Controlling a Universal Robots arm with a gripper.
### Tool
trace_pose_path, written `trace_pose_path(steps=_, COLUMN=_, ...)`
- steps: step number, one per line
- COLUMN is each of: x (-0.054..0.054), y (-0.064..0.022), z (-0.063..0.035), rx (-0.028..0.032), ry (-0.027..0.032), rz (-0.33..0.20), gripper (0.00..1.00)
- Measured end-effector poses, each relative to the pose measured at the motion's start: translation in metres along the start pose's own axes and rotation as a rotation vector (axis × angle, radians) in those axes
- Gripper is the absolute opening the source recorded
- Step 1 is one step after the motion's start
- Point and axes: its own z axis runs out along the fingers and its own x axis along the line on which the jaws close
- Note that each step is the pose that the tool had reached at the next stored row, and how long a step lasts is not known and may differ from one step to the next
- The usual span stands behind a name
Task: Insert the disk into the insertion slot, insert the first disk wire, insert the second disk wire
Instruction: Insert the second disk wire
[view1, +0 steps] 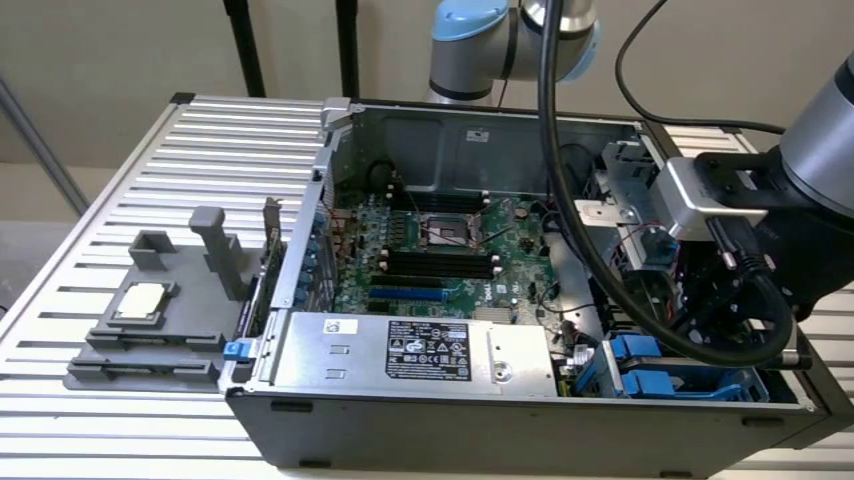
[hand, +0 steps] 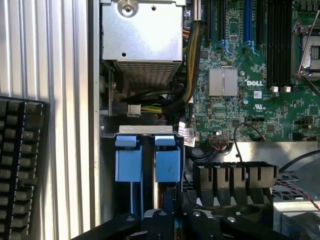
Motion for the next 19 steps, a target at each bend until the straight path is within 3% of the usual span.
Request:
trace_pose_path(steps=9, x=0.0001, y=0.0, z=0.0002, rx=-0.0002, ry=-0.0077, rz=0.0, gripper=0.16)
trace_pose_path(steps=19, x=-0.0003, y=0.0, z=0.0003, rx=-0.0002, ry=-0.0088, rz=0.0, gripper=0.16)
